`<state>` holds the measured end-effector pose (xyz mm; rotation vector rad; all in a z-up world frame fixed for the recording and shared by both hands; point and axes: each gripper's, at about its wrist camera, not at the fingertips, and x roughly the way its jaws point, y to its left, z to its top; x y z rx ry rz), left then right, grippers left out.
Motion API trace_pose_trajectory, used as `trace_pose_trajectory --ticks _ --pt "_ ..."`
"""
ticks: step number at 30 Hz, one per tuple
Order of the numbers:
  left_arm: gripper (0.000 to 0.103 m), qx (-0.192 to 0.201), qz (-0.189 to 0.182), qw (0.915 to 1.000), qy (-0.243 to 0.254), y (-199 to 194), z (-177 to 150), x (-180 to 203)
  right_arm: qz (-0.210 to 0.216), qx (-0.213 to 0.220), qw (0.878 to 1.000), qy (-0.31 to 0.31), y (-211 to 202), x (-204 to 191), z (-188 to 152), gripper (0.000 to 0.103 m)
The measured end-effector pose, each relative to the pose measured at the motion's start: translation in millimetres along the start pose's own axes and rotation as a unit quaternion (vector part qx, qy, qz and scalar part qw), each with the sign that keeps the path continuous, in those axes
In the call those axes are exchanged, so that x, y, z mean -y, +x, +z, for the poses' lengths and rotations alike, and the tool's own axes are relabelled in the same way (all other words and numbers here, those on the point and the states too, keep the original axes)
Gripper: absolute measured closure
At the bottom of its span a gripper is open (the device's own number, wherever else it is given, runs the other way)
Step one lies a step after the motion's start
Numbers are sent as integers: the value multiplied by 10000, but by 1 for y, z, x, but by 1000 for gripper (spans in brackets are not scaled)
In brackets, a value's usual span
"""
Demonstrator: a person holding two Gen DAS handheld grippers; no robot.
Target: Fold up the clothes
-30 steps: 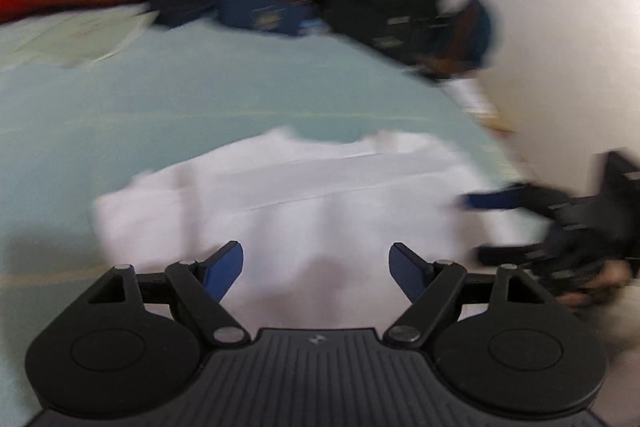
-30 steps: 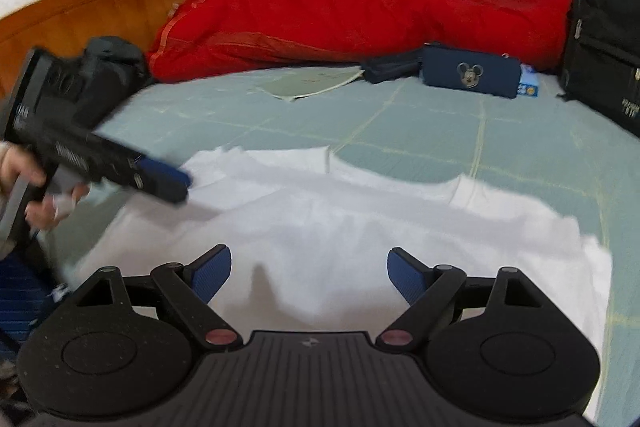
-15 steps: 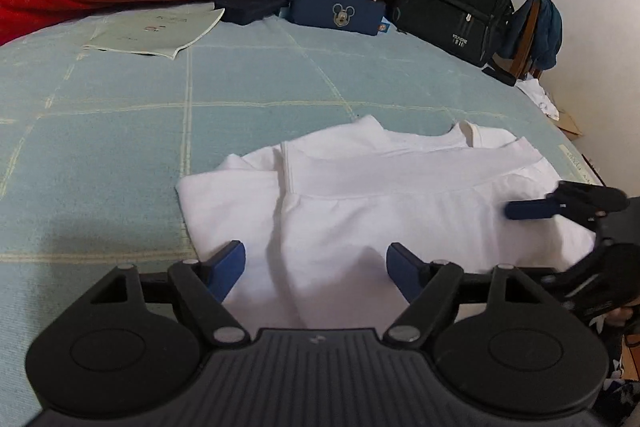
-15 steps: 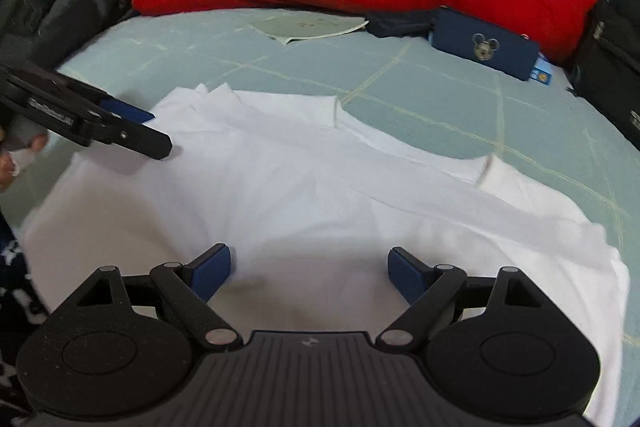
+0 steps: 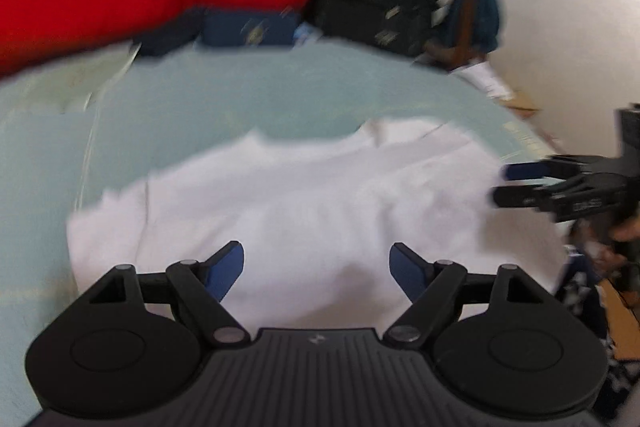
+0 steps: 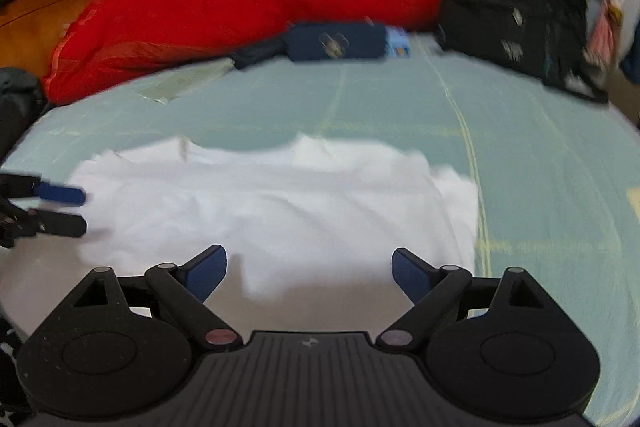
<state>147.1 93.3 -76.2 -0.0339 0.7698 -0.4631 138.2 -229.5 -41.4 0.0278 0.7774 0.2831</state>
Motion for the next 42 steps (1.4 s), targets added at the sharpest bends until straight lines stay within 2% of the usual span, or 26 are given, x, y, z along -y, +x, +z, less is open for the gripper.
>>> trace_pose_trajectory --ticks 4,7,10,12,14,16,19,22,27,29,31,33,35,39,42 --pt "26 -59 358 9990 -275 4 9 -4 16 -14 9999 162 10 11 -13 7" --pt "26 129 781 9967 183 -6 23 17 76 50 9999 140 13 11 -14 3" --pt "23 177 490 9979 387 -4 30 37 71 91 9999 47 15 9 -18 0" --pt "22 -59 245 9992 302 12 31 42 68 119 9999 -15 16 8 -21 0" --pt "22 -327 242 9990 172 31 30 38 86 164 9998 -44 15 9 -23 0" --pt "22 -376 540 9978 -18 47 31 27 147 189 9997 -20 12 11 -24 0" --pt "22 -219 671 9969 -356 49 43 15 199 220 9995 -74 11 12 -26 0" --pt "23 -22 1342 9907 -218 41 54 21 178 250 9995 -125 12 11 -28 0" --pt "19 49 717 9972 -218 9 44 37 191 350 9991 -160 12 12 -31 0" --pt "19 26 606 9978 -272 4 32 43 173 374 9990 -167 12 11 -32 0" --pt "19 -127 663 9966 -482 9 18 42 145 387 9990 -188 12 10 -32 0" --pt "19 -209 891 9936 -657 14 0 35 142 404 9989 -195 12 10 -33 0" --pt "19 -31 947 9932 -680 5 -7 36 138 419 9988 -219 11 10 -34 0" --pt "20 176 1054 9918 -706 -13 1 44 59 428 9988 -222 5 7 -32 0" --pt "18 436 1031 9926 -476 -18 6 52 63 688 9974 -223 -10 -1 -26 0"
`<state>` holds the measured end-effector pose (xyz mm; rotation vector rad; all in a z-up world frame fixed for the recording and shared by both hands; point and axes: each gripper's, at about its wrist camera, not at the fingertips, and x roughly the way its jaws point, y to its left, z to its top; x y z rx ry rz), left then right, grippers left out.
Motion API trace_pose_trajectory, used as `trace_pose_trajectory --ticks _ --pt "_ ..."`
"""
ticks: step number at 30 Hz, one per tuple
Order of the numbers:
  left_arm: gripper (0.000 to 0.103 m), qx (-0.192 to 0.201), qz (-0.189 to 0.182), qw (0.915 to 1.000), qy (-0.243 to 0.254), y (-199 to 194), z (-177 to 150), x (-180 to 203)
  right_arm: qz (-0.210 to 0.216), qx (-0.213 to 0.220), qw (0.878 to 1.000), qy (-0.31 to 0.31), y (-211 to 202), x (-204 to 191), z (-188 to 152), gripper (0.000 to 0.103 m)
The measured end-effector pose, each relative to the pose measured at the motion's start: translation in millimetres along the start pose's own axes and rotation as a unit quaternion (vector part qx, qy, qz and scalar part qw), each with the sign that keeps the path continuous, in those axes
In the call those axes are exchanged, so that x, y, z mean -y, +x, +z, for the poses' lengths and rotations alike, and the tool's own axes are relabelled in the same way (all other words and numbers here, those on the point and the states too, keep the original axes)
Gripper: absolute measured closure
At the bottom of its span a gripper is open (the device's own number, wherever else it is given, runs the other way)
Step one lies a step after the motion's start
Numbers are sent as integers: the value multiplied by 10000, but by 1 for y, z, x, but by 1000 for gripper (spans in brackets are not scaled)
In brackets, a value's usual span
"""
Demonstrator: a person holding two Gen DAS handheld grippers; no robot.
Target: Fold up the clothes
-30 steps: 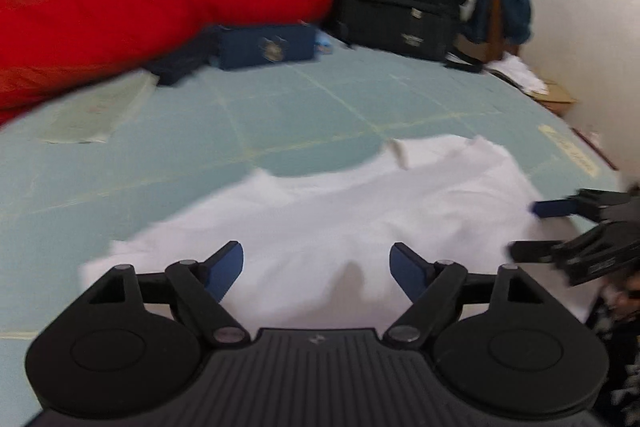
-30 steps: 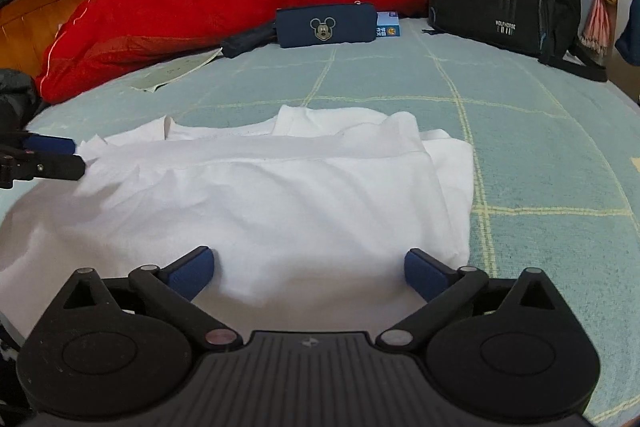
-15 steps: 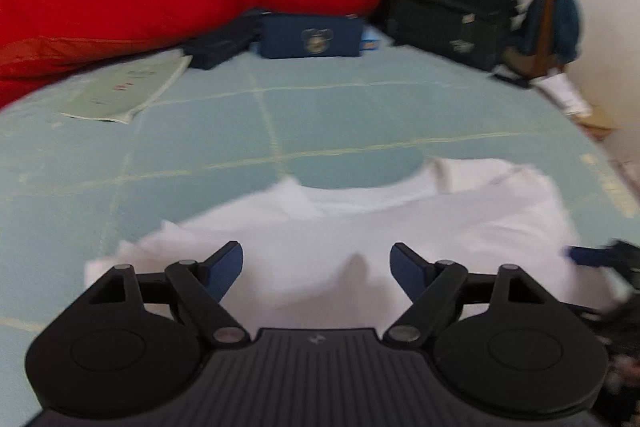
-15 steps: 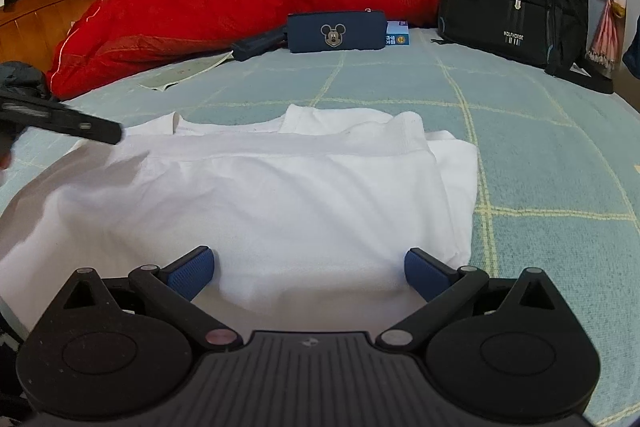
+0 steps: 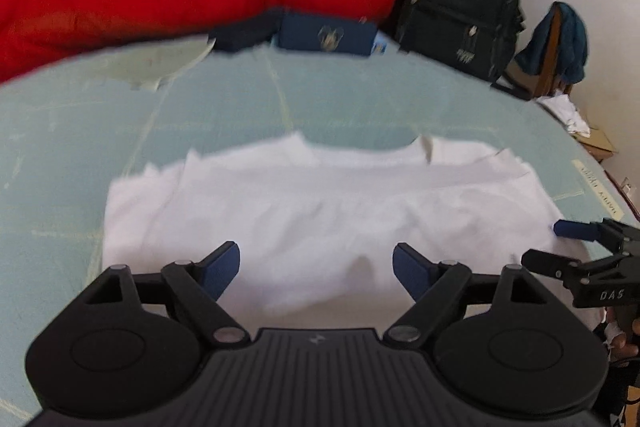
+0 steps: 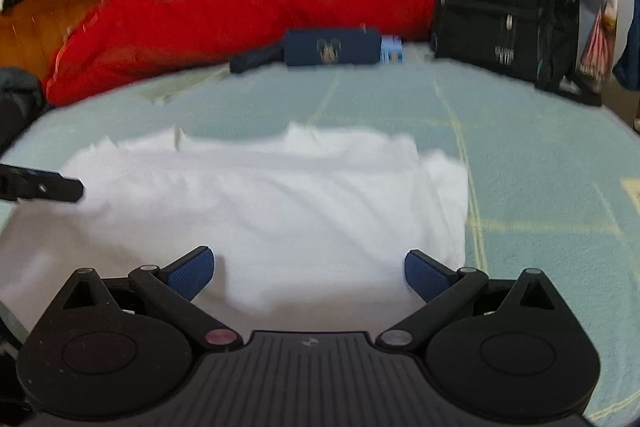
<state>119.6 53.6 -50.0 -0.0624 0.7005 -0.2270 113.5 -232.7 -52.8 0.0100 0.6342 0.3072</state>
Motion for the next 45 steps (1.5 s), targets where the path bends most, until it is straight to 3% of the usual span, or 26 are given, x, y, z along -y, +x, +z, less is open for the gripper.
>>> trace_pose_trajectory --ticks 2,5,10,12,16,20,21,24,26,29,32,35,37,40,45 --pt "18 10 93 9999 62 5 -2 1 85 178 9997 -133 -7 -9 7 0" --pt "18 -280 475 9985 -31 21 -12 -5 241 183 9992 -261 -3 -20 12 0" --pt "18 -266 474 9982 -241 18 -17 -20 11 -424 9986 -325 22 -22 -5 0" --pt "18 -212 537 9982 -184 15 -8 -16 22 -352 9989 -298 15 -18 -4 0" --pt "18 -97 31 9999 -48 18 5 -8 252 -103 9996 -102 4 -13 8 0" --pt "18 -401 -362 9985 -110 40 8 -5 306 -167 9993 -168 19 -14 17 0" --pt "18 -437 -334 9984 -137 46 6 -5 265 -223 9992 -175 24 -13 17 0" --pt "18 -339 304 9990 1 60 4 -8 249 -295 9992 -124 32 -9 12 0" --pt "18 -300 517 9982 -30 64 8 -11 238 -344 9991 -90 36 -6 8 0" --pt "18 -253 573 9979 -174 59 18 -12 267 -346 9990 -45 38 -2 6 0" --pt "18 -148 512 9985 140 42 18 -1 259 -290 9992 -67 37 -3 3 0" --pt "15 -205 -47 9994 260 29 9 5 235 -235 9994 -99 36 -3 1 0" --pt "15 -315 -225 9990 240 30 0 4 217 -225 9995 -92 36 -4 1 0" --pt "15 -554 245 9980 172 37 -10 3 187 -250 9994 -114 35 -6 2 0" --pt "14 -312 339 9984 335 16 -9 9 57 -317 9994 -87 25 -9 3 0"
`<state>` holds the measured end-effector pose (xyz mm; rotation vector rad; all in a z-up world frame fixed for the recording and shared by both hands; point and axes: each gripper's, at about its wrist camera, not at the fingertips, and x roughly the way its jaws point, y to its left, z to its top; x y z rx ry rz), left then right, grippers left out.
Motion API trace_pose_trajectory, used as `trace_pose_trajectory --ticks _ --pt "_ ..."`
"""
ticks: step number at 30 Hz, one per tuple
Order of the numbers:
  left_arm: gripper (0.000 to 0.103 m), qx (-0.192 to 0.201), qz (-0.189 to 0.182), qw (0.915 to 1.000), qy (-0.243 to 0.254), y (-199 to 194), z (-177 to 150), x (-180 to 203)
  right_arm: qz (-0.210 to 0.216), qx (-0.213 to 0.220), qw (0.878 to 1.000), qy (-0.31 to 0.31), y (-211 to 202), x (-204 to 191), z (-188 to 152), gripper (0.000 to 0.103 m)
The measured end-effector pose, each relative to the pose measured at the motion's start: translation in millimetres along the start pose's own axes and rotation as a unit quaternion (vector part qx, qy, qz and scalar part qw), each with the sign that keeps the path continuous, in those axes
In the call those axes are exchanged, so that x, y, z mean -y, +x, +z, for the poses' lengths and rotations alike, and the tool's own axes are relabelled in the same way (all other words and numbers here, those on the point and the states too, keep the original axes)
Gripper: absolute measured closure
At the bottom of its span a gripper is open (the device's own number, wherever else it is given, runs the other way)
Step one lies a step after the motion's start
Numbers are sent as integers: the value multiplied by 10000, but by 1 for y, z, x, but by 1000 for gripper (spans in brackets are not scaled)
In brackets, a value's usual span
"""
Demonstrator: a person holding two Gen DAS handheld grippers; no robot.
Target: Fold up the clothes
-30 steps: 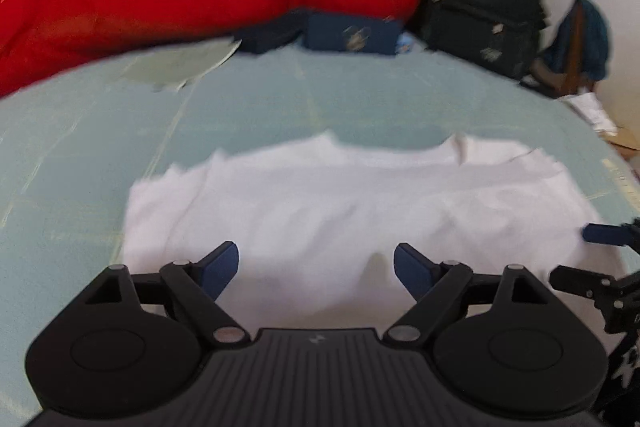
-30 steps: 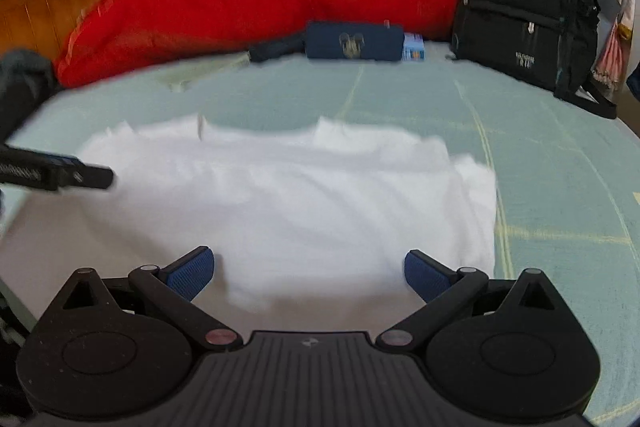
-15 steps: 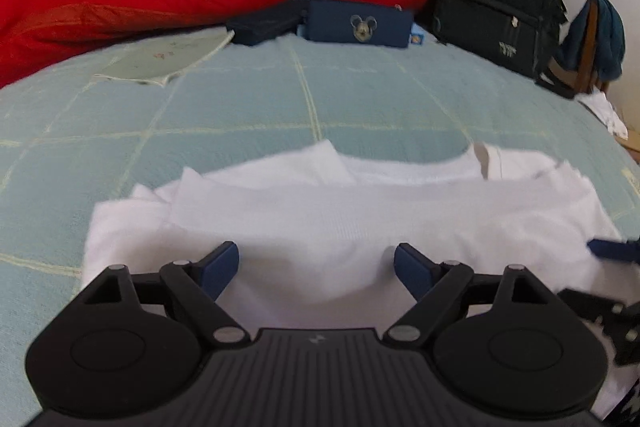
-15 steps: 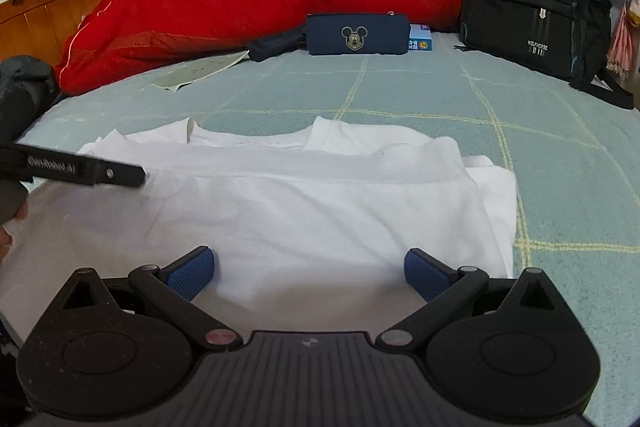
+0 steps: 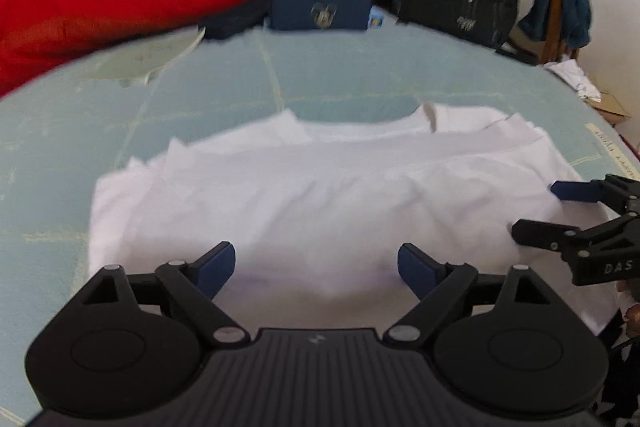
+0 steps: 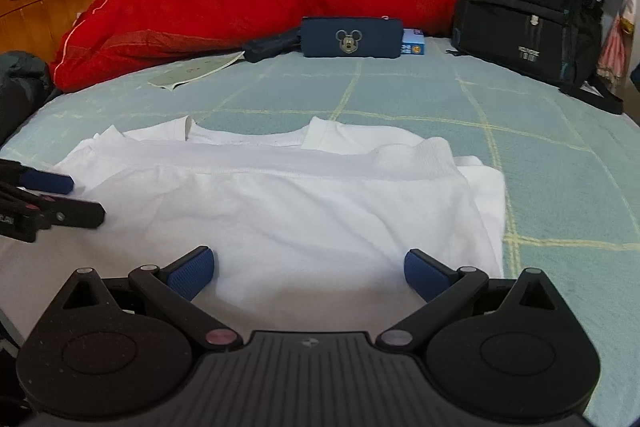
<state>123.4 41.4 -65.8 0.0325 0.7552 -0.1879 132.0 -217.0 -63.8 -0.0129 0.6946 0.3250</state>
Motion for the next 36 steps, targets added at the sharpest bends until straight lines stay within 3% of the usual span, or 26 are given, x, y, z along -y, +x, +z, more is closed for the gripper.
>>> trace_pose_trajectory --ticks 4,10,14,19,22,26,28,31,36 --pt "14 -233 74 9995 -210 6 -8 -9 -98 -22 9999 67 -8 -3 -2 0" --pt "14 -7 113 9995 -301 -12 -8 -14 -121 65 9997 182 -21 -4 -2 0" --pt "14 -185 47 9986 -485 -5 -16 -22 -136 118 9997 150 -18 -9 -1 0" --pt "14 59 29 9985 -535 -19 -11 -26 -340 -143 9993 9 -5 -12 -9 0" --pt "13 -156 163 9974 -689 -8 -12 -38 -353 -135 9993 -25 -5 -13 -10 0" --pt "13 -199 -78 9960 -866 -12 -6 -48 -329 -126 9994 -27 -5 -12 -11 0" --pt "13 -7 -130 9967 -798 -16 2 -50 -335 -124 9994 -34 -4 -12 -11 0" --pt "13 49 30 9979 -638 -6 9 -51 -350 -119 9993 -61 -4 -12 -12 0" --pt "14 -231 170 9967 -755 21 10 -60 -297 -106 9995 -56 -5 -10 -13 0"
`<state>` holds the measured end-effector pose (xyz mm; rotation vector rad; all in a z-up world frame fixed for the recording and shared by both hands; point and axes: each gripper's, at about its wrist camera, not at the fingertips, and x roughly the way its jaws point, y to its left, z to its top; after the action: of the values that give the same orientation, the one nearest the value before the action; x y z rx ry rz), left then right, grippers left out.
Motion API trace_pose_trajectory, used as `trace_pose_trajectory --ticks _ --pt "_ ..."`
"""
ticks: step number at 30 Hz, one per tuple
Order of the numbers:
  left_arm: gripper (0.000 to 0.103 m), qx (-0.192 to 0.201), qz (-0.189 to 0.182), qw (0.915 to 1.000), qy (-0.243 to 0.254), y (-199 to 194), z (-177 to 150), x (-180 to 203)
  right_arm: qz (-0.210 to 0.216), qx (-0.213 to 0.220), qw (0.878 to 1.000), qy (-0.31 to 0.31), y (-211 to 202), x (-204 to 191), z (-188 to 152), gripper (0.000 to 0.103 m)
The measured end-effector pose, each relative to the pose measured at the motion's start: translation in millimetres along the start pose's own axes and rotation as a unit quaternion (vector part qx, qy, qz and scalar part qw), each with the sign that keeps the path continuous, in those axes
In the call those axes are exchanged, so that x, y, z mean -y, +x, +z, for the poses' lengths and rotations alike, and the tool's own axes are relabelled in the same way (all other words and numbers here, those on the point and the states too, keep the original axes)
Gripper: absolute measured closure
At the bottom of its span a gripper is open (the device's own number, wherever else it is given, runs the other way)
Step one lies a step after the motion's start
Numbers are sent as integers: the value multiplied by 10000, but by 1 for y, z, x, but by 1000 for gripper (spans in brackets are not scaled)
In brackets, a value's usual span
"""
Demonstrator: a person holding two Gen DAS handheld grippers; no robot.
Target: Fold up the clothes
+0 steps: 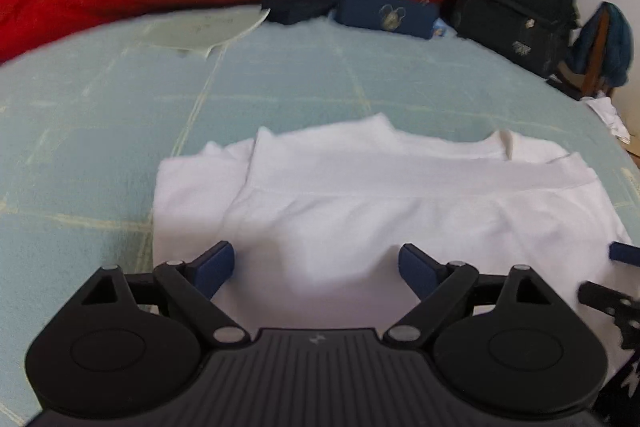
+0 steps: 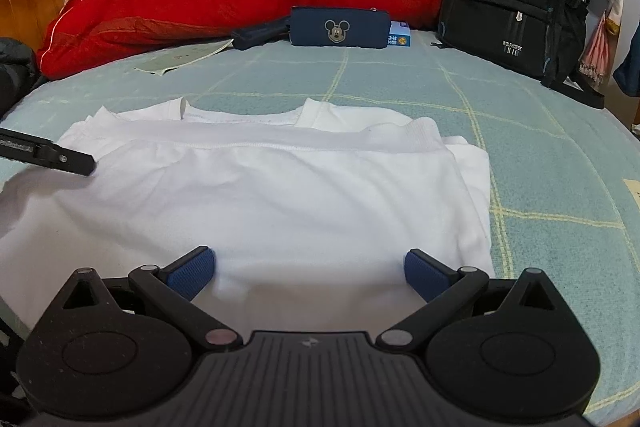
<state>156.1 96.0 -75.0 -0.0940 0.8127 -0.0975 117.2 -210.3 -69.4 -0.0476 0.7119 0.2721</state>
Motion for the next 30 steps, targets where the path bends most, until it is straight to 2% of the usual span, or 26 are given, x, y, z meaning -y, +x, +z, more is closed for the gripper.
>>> trace_pose_trajectory --ticks 3,9,13,15,18,20,24,26,30 --pt "13 174 -45 9998 132 -18 0 8 62 43 10000 41 -3 3 1 0" --pt "12 494 -305 9983 17 -47 -4 11 556 611 9937 760 -22 34 24 0" --pt "12 284 -560 9980 -119 -34 -10 8 764 524 9907 998 -13 46 34 0" --pt "12 163 -491 9985 -196 -25 -14 4 716 405 9907 1087 -6 46 32 0" --pt "12 36 -50 9997 -257 -19 -17 -2 688 210 9891 1283 3 45 20 0" --pt "12 46 -164 9994 -287 -24 -11 -4 618 206 9901 1244 2 44 15 0" --pt "12 328 -239 9992 62 -25 14 -1 679 209 9896 1251 -6 42 15 0" --pt "12 271 -373 9989 -24 -13 25 -9 734 218 9889 1277 -8 41 15 0" --pt "13 -180 -600 9966 -526 28 34 -34 738 153 9904 1157 -9 34 14 0"
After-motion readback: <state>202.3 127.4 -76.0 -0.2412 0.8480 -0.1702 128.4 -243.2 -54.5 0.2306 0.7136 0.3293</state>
